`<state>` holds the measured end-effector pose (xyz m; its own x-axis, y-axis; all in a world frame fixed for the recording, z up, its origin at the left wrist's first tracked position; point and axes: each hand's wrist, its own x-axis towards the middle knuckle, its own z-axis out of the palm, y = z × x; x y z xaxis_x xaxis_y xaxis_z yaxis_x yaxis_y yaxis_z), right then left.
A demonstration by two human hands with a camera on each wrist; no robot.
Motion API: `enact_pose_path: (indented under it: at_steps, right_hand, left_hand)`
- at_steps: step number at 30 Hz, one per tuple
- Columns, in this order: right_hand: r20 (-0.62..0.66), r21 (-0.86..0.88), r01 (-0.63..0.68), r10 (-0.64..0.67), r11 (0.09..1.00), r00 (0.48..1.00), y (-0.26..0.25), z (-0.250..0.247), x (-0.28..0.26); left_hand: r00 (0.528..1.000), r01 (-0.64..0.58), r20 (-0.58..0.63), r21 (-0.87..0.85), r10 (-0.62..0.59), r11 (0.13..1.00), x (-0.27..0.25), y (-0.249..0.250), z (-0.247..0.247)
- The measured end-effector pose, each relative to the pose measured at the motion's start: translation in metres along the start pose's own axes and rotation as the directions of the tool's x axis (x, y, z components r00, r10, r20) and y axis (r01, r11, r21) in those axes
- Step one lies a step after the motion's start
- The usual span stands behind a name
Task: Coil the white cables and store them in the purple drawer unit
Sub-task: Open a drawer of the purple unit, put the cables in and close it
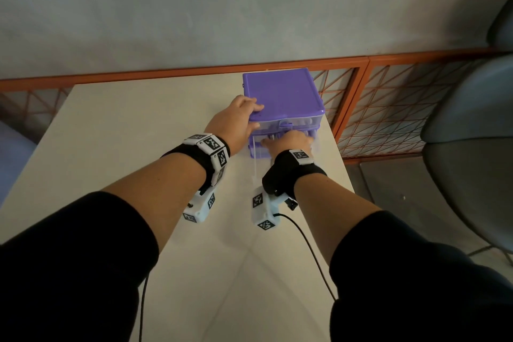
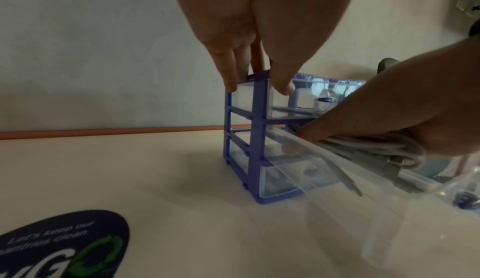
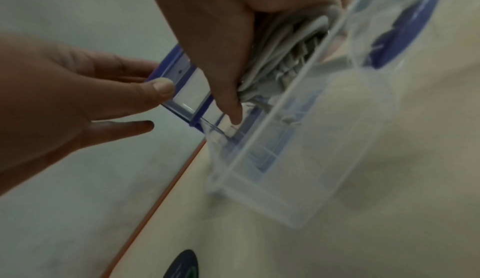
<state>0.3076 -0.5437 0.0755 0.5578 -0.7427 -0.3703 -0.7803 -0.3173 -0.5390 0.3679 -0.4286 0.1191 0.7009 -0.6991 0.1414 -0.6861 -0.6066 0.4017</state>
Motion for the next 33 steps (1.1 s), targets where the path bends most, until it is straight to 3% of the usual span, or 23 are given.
enact_pose_path:
  at_steps: [6, 13, 16, 18, 21, 23, 27, 33]
  right_hand:
    - [-0.194, -0.143, -0.021, -0.007, 0.990, 0.981, 0.004, 0.010, -0.013]
    - [-0.076, -0.046, 0.046, -0.050, 0.998, 0.996, 0.009, -0.004, -0.016]
    - [-0.080, 0.024, 0.197, -0.195, 0.980, 0.978, 0.022, -0.011, -0.023]
    - [-0.122, 0.039, 0.359, -0.352, 0.933, 0.928, 0.038, -0.012, -0.028]
    - [-0.288, 0.032, 0.566, -0.535, 0.824, 0.794, 0.064, -0.016, -0.039]
    - [-0.249, -0.098, 0.639, -0.640, 0.763, 0.727, 0.082, -0.019, -0.046]
    - [-0.044, -0.313, 0.714, -0.761, 0.626, 0.648, 0.114, -0.021, -0.056]
    - [0.021, -0.382, 0.760, -0.818, 0.525, 0.575, 0.123, -0.018, -0.045]
  left_hand:
    - [1.000, 0.003, -0.016, -0.008, -0.004, 1.000, -0.001, -0.001, 0.002]
    - [1.000, 0.014, -0.022, -0.007, -0.014, 1.000, -0.002, 0.001, 0.003]
    - [1.000, 0.019, -0.025, -0.007, -0.019, 1.000, -0.001, 0.000, 0.003]
    - [0.999, 0.024, -0.022, -0.010, -0.024, 1.000, -0.001, 0.000, 0.003]
    - [0.999, 0.027, -0.026, -0.011, -0.028, 1.000, -0.001, 0.001, 0.004]
    - [0.999, 0.022, -0.026, -0.003, -0.022, 1.000, 0.000, 0.001, 0.004]
    - [0.999, 0.021, -0.027, -0.006, -0.021, 1.000, 0.000, -0.001, 0.004]
    - [1.000, 0.013, -0.024, 0.000, -0.013, 1.000, 0.001, -0.002, 0.003]
